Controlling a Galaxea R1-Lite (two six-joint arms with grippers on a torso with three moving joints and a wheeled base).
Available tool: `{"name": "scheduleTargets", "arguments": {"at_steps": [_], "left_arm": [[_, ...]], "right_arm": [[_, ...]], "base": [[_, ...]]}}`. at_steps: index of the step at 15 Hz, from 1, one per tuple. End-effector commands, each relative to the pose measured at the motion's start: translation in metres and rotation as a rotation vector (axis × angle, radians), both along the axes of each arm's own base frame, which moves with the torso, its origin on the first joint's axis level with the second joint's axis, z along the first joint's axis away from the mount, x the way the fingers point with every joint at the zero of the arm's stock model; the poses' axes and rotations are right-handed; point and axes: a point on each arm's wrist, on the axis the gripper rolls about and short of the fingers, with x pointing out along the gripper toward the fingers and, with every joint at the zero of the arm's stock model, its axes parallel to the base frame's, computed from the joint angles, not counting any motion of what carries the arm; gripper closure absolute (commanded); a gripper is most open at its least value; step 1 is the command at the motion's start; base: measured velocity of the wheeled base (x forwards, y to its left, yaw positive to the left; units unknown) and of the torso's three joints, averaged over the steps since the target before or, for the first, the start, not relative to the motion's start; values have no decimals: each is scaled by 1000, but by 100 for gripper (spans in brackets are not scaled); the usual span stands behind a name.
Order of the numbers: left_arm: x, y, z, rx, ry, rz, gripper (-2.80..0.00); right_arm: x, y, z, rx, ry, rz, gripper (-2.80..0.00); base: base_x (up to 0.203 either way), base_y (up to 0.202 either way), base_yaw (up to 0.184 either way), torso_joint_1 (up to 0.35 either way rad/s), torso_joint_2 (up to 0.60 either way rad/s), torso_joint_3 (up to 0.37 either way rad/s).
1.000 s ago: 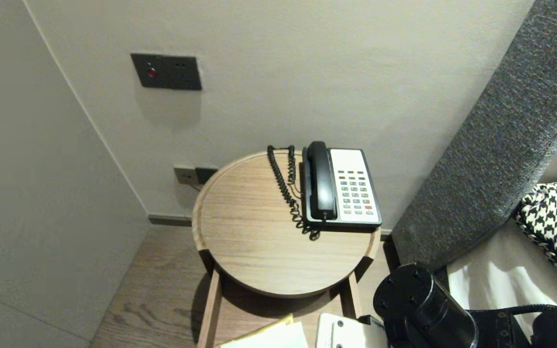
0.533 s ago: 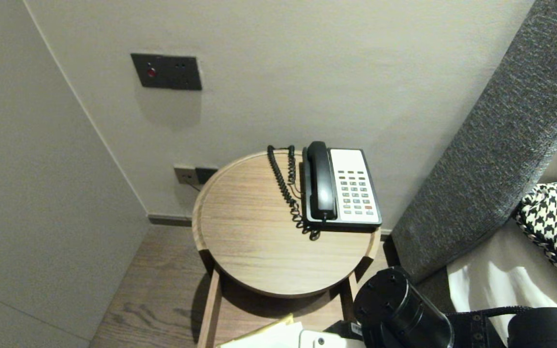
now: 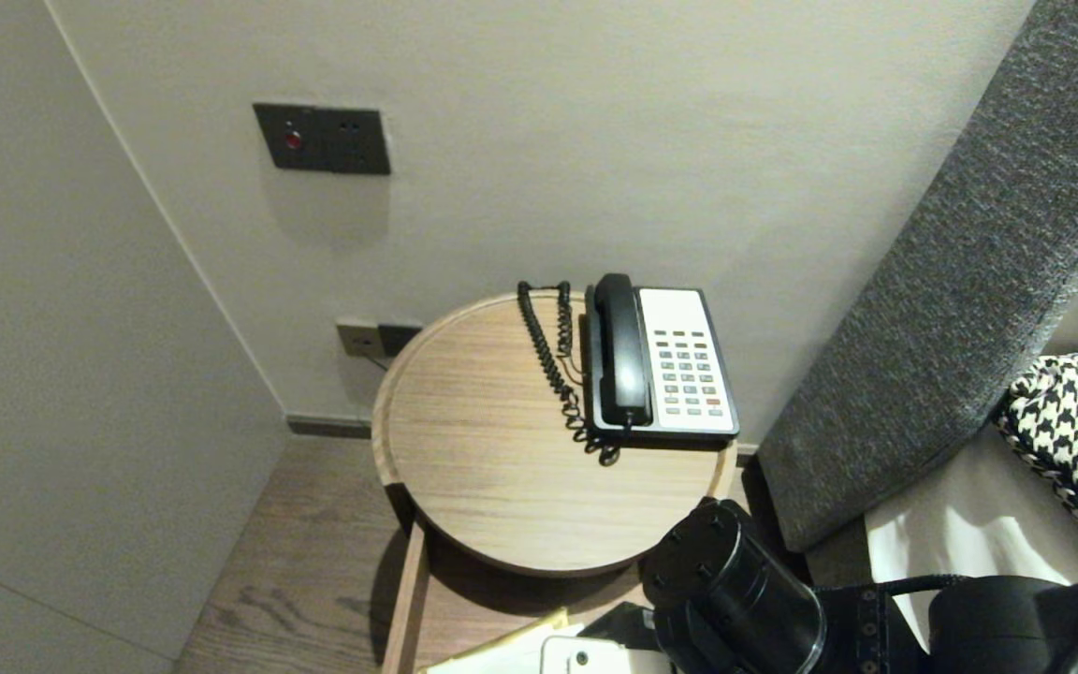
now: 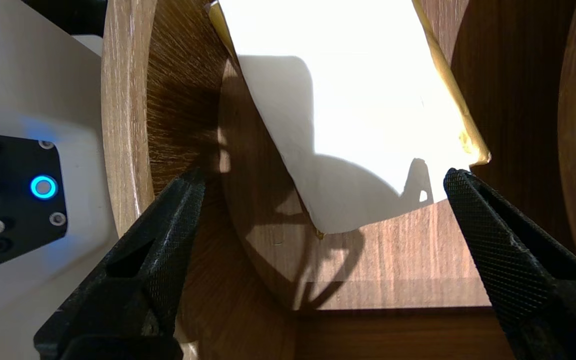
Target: Take the tissue out of the drawer one by one and place them on the table
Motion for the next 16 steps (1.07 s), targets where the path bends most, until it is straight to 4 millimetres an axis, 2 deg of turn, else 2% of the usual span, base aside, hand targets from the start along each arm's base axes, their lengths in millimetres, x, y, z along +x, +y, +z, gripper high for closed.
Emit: {"name": "scheduleTargets", "arguments": {"at_steps": [1, 10, 16], "left_arm": [[0, 0, 0, 0, -1, 1, 0], [0, 0, 0, 0, -1, 0, 0], [0, 0, 1, 0, -3, 0, 0]], "right_arm": [[2, 3, 1, 1, -16, 15, -280], [4, 14, 0, 4, 1, 84, -280], [15, 30, 5, 76, 75, 109, -280]], "base": [[0, 0, 0, 0, 0, 0], [0, 0, 0, 0, 0, 0], [0, 0, 0, 0, 0, 0]]}}
